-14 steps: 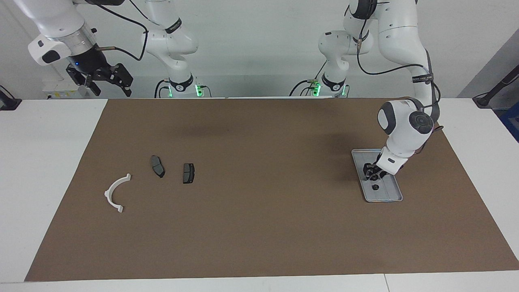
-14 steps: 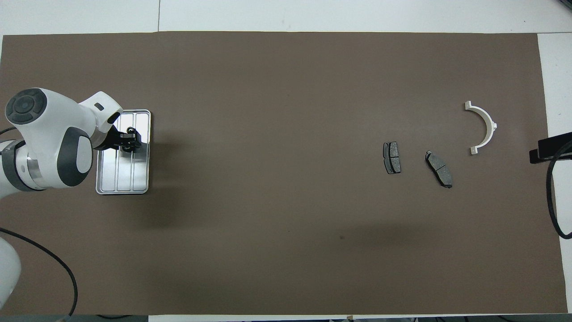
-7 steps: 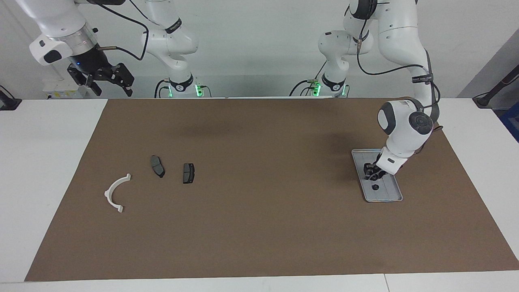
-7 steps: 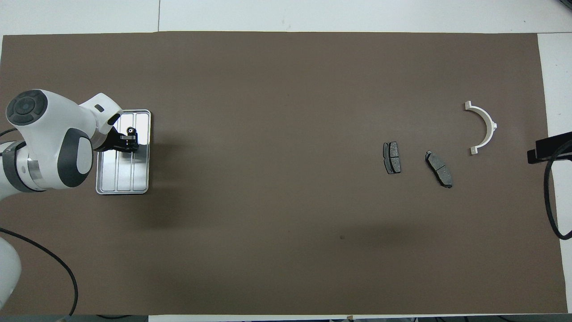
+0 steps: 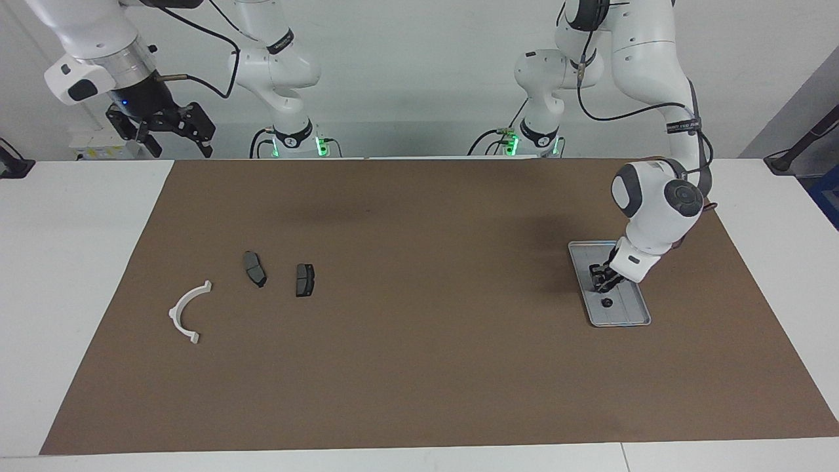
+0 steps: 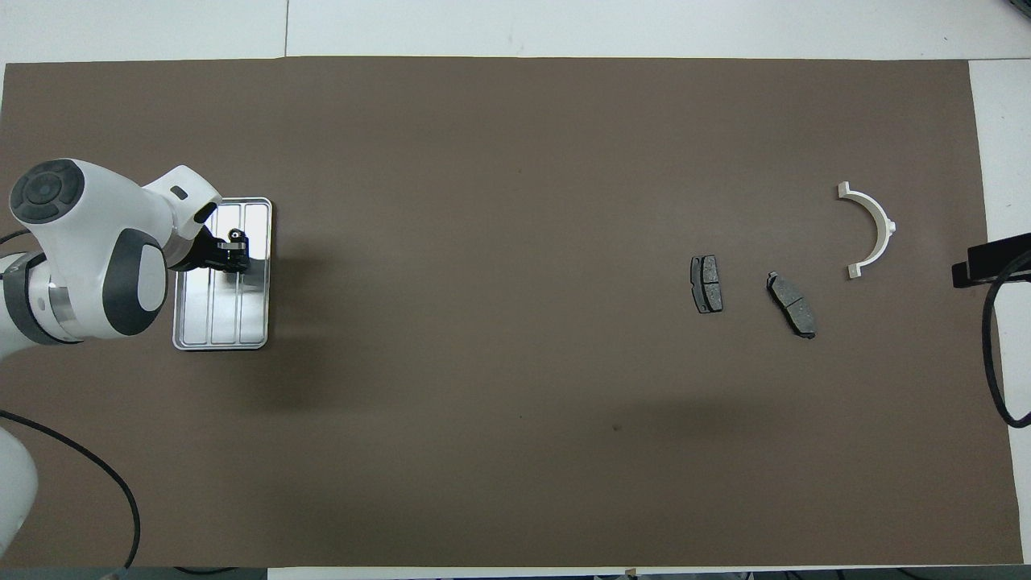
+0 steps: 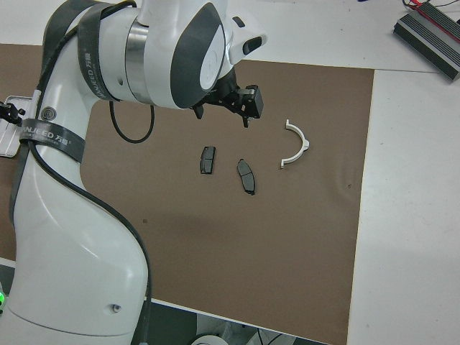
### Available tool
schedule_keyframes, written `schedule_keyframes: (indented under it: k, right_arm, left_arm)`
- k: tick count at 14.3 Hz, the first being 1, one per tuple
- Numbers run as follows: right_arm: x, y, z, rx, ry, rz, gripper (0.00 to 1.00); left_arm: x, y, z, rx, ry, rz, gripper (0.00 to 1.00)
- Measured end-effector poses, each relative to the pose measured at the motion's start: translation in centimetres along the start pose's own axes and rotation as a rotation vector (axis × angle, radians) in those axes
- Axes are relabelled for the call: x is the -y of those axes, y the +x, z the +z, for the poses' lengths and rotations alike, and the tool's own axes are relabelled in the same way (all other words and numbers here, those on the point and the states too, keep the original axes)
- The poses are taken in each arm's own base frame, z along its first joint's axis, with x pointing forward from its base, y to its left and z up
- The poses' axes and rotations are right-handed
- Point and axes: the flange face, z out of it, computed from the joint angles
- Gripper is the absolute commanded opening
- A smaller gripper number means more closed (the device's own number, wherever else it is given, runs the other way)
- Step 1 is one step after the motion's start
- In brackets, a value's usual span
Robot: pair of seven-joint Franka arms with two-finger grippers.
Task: Place bearing gear from tray to pile
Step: 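Lift the gear with the left gripper and carry it toward the table center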
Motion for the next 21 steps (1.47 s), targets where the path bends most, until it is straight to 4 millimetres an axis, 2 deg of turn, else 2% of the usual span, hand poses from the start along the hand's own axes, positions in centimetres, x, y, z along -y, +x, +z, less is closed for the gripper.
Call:
schedule_keyframes:
  k: [2,4,7,11,13,15,19,21]
  right_arm:
    - [0.0,0.1,0.0,-0.005,0.0,0.0,1.0]
    - [0.0,0.2,-0.2,-0.02,0.0,0.0,1.0]
    - [-0.1,0.4,-0.2,-0.033,0.0,0.002,1.0]
    - [-1.0,0.8,0.1,-0.051,-0.001,0.013,1.0]
    - [-2.0,1.2,0.5,-0.055,-0.002,0.007,1.0]
    - [-2.4,2.1,1.4,-0.065,-0.004,0.006,1.0]
    - [-1.9,5.4,4.7,-0.089,-0.01,-0.005,1.0]
    - [-1.4,6.7,6.3,-0.088,-0.012,-0.014,1.0]
  left_arm:
    - [-1.7,1.2,-3.9,0.024,-0.039,-0.041,0.0]
    - [-5.0,1.5,-7.0,0.017,-0.046,-0.108,0.0]
    - [-13.4,0.3,-8.1,0.005,-0.05,-0.244,0.0]
    - [-24.2,-2.8,-9.0,-0.015,-0.059,-0.369,0.0]
    - [-28.3,-4.6,-8.9,-0.034,-0.06,-0.396,0.0]
    - [-31.2,-6.1,-7.8,-0.028,-0.049,-0.39,0.0]
    - [-35.9,-7.7,-2.3,-0.02,0.004,-0.377,0.0]
    - [-37.7,-8.2,-0.9,-0.038,-0.007,-0.385,0.0]
